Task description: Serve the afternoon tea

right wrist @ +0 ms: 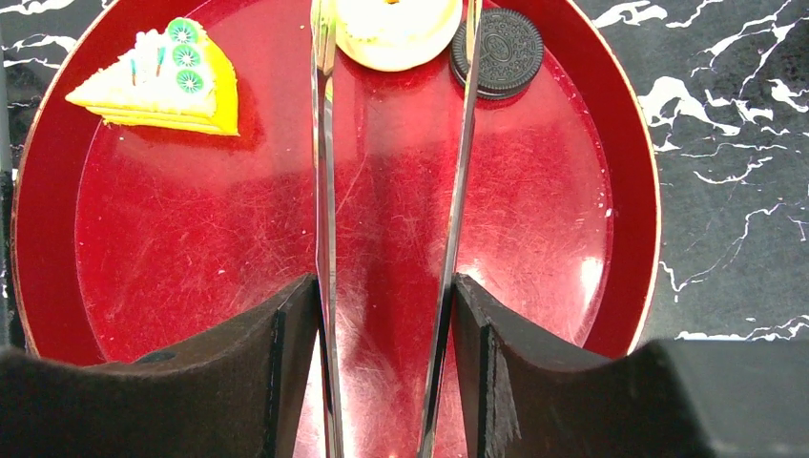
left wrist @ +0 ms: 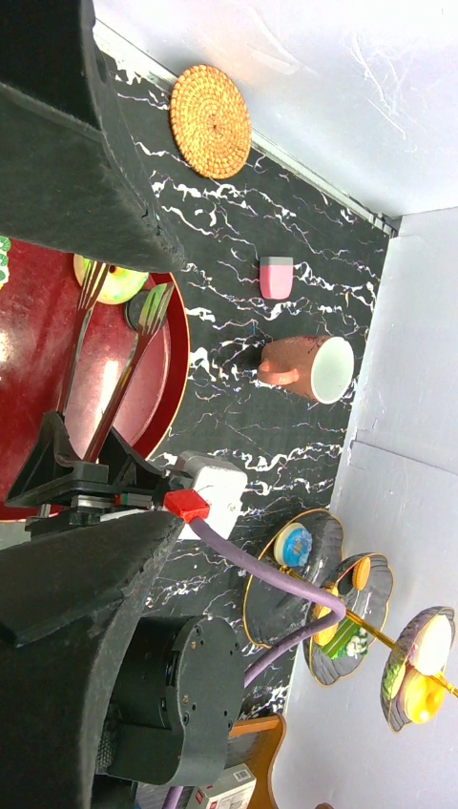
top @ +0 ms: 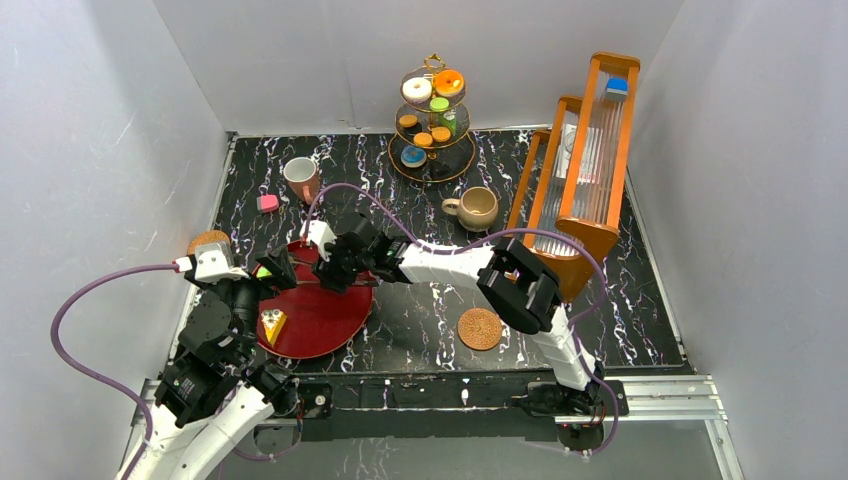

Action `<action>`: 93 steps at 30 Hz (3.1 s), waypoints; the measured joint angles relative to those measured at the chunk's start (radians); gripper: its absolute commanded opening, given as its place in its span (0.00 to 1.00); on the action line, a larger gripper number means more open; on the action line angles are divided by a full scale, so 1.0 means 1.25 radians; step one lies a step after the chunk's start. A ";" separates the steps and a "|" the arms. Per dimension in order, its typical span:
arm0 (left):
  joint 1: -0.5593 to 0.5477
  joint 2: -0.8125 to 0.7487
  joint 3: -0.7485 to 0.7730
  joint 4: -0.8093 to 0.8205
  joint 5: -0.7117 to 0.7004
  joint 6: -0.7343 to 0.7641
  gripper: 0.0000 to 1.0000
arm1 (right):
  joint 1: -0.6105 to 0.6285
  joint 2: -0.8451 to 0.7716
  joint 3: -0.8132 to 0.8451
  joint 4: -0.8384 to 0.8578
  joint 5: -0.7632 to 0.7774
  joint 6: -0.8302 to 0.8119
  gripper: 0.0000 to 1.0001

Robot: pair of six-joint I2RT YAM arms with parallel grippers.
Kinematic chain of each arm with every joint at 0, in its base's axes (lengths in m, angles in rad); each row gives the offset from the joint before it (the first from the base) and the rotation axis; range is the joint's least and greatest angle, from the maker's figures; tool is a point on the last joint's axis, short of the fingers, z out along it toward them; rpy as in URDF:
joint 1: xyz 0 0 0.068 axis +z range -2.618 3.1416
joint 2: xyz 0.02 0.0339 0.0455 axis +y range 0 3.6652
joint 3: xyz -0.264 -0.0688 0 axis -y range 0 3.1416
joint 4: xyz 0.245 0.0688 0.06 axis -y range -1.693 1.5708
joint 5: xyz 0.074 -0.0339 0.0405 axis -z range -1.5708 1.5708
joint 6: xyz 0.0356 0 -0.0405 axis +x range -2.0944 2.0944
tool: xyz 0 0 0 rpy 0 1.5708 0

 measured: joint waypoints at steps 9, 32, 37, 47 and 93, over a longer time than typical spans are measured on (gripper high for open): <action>0.000 0.000 0.000 0.000 0.000 0.000 0.92 | 0.003 0.014 0.026 -0.013 0.000 0.000 0.61; 0.000 0.000 -0.001 0.000 0.000 0.000 0.92 | 0.021 0.044 0.045 -0.051 0.024 -0.024 0.49; 0.000 0.000 -0.001 0.000 0.000 0.000 0.92 | 0.021 -0.010 -0.020 -0.051 0.027 -0.020 0.48; 0.000 0.000 -0.001 0.000 0.001 0.000 0.92 | 0.020 -0.163 -0.151 -0.059 0.065 -0.006 0.46; 0.000 0.008 -0.001 0.000 0.006 0.000 0.92 | -0.375 -0.313 -0.126 -0.230 0.336 0.236 0.43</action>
